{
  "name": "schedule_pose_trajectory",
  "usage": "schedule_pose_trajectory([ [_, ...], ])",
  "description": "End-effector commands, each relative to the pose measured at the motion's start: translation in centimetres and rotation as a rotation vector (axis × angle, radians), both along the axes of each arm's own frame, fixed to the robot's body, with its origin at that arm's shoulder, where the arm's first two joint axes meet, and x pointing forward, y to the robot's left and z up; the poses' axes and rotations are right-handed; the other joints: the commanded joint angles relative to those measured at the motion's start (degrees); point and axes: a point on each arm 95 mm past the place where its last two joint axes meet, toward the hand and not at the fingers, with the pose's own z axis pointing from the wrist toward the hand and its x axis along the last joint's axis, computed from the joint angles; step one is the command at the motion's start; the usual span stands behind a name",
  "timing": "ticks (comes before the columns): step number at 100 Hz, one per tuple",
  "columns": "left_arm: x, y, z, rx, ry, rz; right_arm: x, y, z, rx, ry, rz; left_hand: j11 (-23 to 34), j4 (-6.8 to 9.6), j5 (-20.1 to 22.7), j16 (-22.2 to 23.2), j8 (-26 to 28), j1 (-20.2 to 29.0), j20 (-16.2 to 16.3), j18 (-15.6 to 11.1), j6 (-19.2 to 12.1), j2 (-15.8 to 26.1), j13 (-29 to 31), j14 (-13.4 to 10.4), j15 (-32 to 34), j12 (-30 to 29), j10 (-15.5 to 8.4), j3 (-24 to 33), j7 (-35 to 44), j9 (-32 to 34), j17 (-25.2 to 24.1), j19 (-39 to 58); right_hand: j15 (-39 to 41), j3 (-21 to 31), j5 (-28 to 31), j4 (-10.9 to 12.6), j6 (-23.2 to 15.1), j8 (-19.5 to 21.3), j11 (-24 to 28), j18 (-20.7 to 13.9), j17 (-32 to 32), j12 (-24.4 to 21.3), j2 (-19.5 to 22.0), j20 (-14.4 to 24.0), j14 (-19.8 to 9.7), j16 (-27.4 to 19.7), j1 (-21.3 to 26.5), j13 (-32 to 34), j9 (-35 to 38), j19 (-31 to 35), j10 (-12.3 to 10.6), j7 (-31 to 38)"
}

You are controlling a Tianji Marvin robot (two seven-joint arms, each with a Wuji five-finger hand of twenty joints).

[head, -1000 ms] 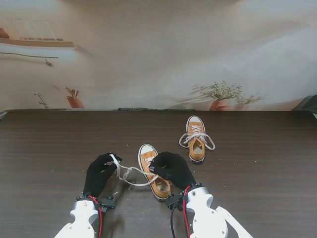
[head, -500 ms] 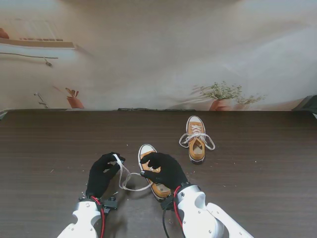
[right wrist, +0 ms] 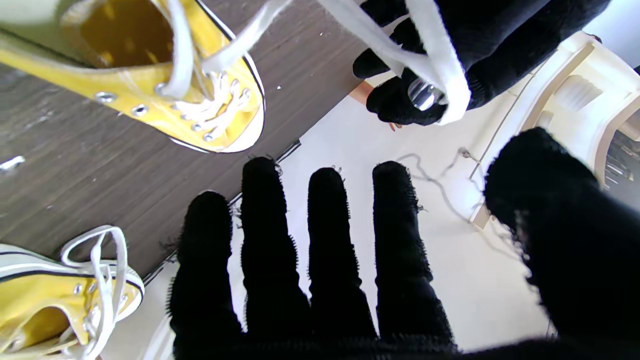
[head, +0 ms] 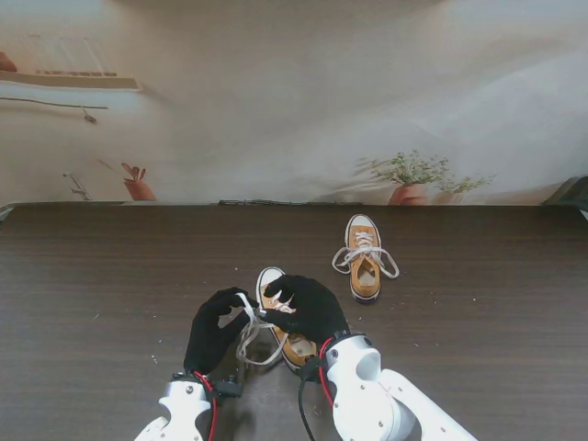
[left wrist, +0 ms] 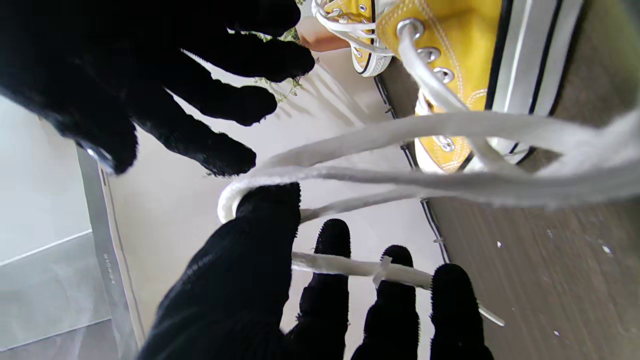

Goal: Tie the shoelaces into a bow on the shoes

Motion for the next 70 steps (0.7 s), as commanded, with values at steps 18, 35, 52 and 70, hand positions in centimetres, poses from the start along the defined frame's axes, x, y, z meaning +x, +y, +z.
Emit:
schedule_pose_trajectory([
  [18, -0.3, -2.1, 0.1, 0.058, -0.091, -0.024, 0.1, 0.4, 0.4, -0.019, 0.014, -0.003, 2.04, -0.11, 1.8, 0.1, -1.32, -0.39, -0.47, 0.85, -2.19, -0.45, 1.96, -0.28, 2.43, 1.04, -1.01, 2.09, 1.67, 1.3, 1.33, 2.83, 0.66, -4.62, 2.43, 1.17, 1.07, 1.56, 0.81, 2.07, 1.56, 0.88, 2.59, 0.23, 1.45, 0.66, -3.78, 2.53, 1.53, 1.95, 1.05, -0.27],
  [35, -0.4, -2.8, 0.1, 0.083, -0.126, -0.03, 0.1, 0.6, 0.3, -0.026, 0.021, -0.01, 2.3, -0.18, 1.87, 0.0, -1.73, -0.56, -0.88, 1.08, -1.99, -0.58, 2.2, -0.21, 2.9, 1.9, -1.09, 2.39, 1.8, 1.76, 1.66, 3.62, 0.53, -5.13, 3.78, 1.59, 1.66, 1.97, 0.61, 2.87, 2.41, 0.91, 2.49, 0.0, 2.23, 0.53, -3.54, 3.67, 2.68, 2.31, 1.29, -0.56],
  [52, -0.3, -3.3, 0.0, 0.102, -0.136, -0.033, 0.0, 0.8, 0.3, -0.038, 0.016, -0.014, 2.27, -0.24, 2.0, -0.11, -2.11, -0.66, -1.3, 1.29, -1.66, -0.71, 2.3, 0.0, 3.23, 2.53, -0.98, 2.69, 1.86, 1.96, 1.79, 4.21, 0.53, -4.54, 6.0, 1.84, 1.97, 2.6, 0.61, 3.58, 3.31, 0.98, 1.72, -0.24, 2.63, 0.49, -2.94, 4.97, 4.23, 2.56, 1.42, -0.26],
  [70, -0.2, -3.6, 0.0, 0.101, -0.143, -0.036, 0.0, 1.0, 0.1, -0.065, 0.012, -0.02, 2.19, -0.31, 1.99, -0.23, -2.55, -0.76, -1.72, 1.34, -1.51, -0.74, 2.33, 0.06, 3.45, 2.94, -0.87, 2.84, 1.68, 2.07, 1.8, 4.61, 0.57, -2.38, 7.85, 2.03, 1.78, 4.3, 0.6, 4.08, 4.7, 1.12, 0.01, -0.42, 2.93, 0.47, -1.54, 6.43, 5.75, 3.23, 1.12, 1.04],
])
